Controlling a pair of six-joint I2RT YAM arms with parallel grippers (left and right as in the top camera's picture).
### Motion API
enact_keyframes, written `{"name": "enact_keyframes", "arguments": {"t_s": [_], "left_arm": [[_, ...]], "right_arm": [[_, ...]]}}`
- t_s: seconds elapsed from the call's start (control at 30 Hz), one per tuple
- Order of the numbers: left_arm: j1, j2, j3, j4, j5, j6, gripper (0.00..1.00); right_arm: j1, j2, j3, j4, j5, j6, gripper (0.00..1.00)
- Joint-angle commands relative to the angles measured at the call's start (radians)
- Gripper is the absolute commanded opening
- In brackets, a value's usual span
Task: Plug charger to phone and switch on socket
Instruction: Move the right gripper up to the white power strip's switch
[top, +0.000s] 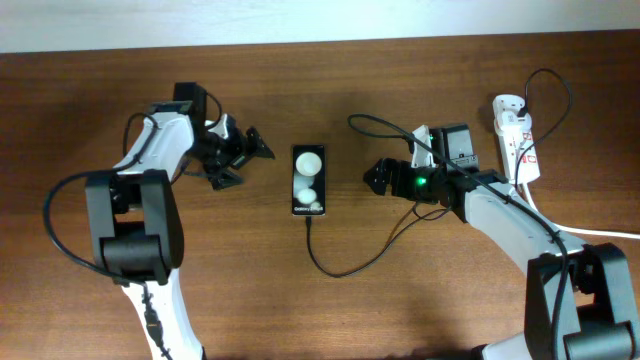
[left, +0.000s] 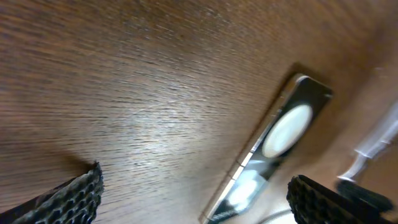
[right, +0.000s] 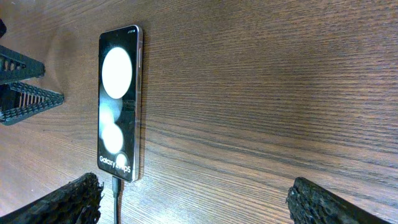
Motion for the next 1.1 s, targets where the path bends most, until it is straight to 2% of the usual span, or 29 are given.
{"name": "enact_keyframes", "arguments": {"t_s": [0.0, 0.07, 0.63, 0.77, 0.8, 0.87, 0.93, 0.97, 1.07], "left_arm": [[-0.072, -0.034, -0.004, 0.021, -0.254, 0.024, 0.99], [-0.098, -0.034, -0.004, 0.032, -0.303, 0.025, 0.99], [-0.103, -0.034, -0.004, 0.039, -0.314, 0.024, 0.99], [-0.103, -0.034, -0.004, 0.039, -0.313, 0.024, 0.99], [-0.103, -0.034, -0.004, 0.039, -0.313, 0.024, 0.99], [-0.103, -0.034, -0.004, 0.039, -0.314, 0.024, 0.99], [-0.103, -0.034, -0.004, 0.039, -0.313, 0.024, 0.99], [-0.103, -0.034, -0.004, 0.039, -0.313, 0.024, 0.99], [-0.103, -0.034, -0.004, 0.039, -0.313, 0.024, 0.99]], "right_arm": [[0.005, 0.003, -0.005, 0.0, 0.01, -0.007, 0.99], [0.005, 0.003, -0.005, 0.0, 0.01, -0.007, 0.99], [0.005, 0.003, -0.005, 0.0, 0.009, -0.007, 0.99], [0.003, 0.003, 0.009, -0.066, -0.125, 0.027, 0.99], [-0.009, 0.001, 0.067, -0.143, -0.124, 0.026, 0.99], [-0.018, 0.0, 0.271, -0.414, -0.103, -0.053, 0.98], [-0.015, 0.0, 0.509, -0.668, 0.046, -0.106, 0.99], [-0.015, 0.0, 0.695, -0.819, 0.15, -0.134, 0.99], [-0.015, 0.0, 1.033, -0.999, 0.393, -0.135, 0.99]]}}
